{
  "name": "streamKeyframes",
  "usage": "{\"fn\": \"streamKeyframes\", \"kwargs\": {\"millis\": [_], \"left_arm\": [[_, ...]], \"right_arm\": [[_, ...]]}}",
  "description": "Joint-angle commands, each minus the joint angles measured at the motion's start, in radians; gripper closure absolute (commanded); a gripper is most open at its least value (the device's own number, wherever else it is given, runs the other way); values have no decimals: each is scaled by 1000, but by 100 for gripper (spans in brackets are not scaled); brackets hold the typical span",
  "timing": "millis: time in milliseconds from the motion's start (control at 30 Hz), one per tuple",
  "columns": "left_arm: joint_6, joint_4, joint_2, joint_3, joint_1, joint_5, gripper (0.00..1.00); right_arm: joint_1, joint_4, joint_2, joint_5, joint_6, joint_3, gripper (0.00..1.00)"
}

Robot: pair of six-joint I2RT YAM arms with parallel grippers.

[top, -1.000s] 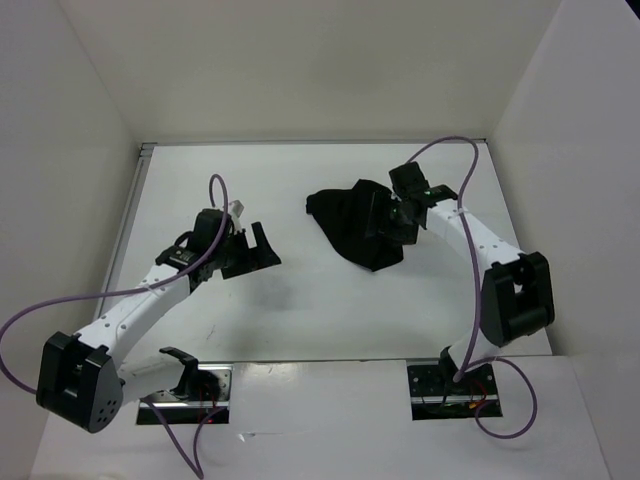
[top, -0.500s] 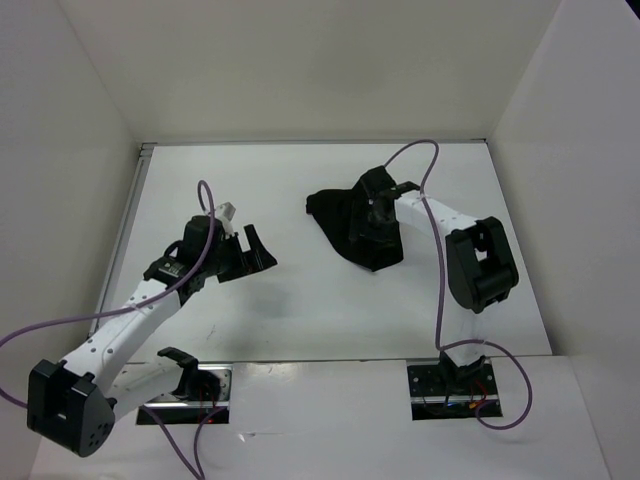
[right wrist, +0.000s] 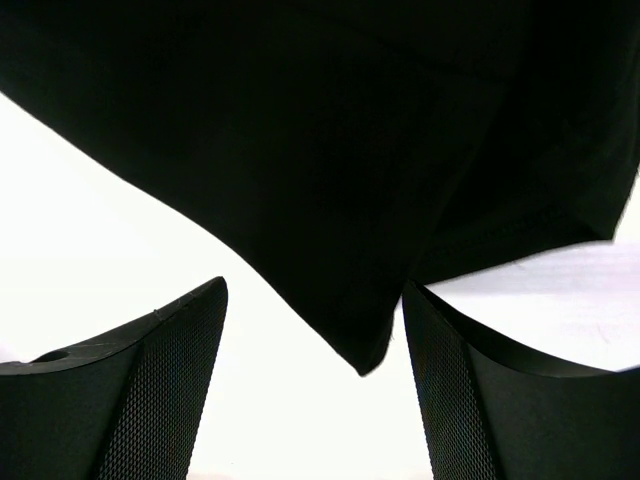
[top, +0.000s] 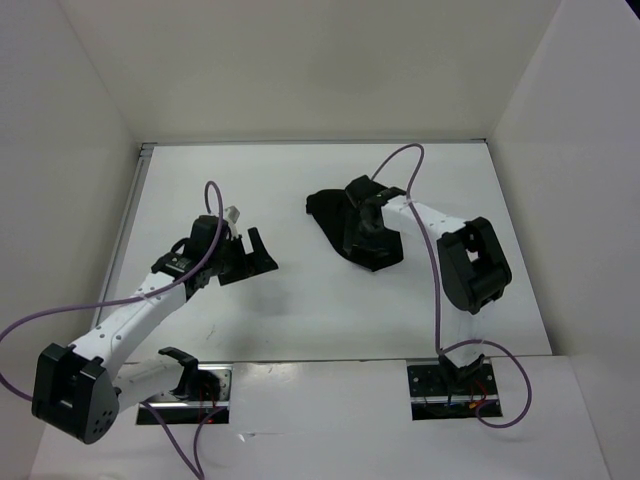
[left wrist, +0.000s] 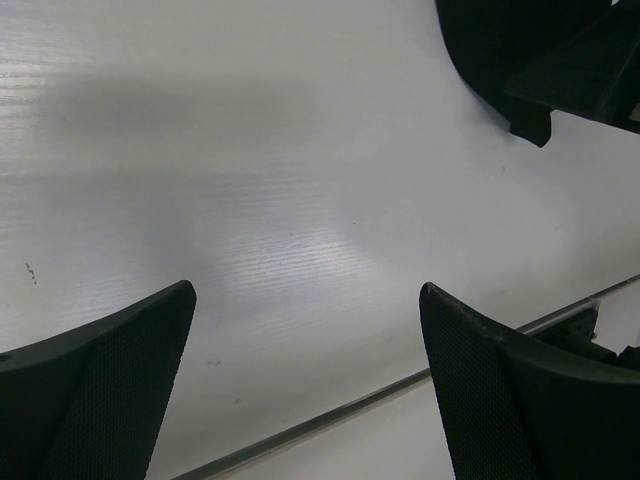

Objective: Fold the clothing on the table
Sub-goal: Grab the skirt from the pile

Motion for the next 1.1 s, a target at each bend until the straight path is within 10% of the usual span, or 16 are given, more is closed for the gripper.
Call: {"fn": "streamKeyframes", "kwargs": {"millis": [0, 367, 600, 1067], "left_arm": [[6, 16, -9, -8, 1, 15, 1], [-3, 35, 1, -8, 1, 15, 1], [-3, 35, 1, -8, 1, 15, 1], [-3, 56, 46, 3, 1, 34, 1]], "right_arm": [[22, -64, -5, 87, 52, 12, 25], [22, -25, -60, 59, 131, -61, 35], [22, 82, -52, 31, 131, -60, 100], [186, -263, -353, -16, -66, 550, 100]]}}
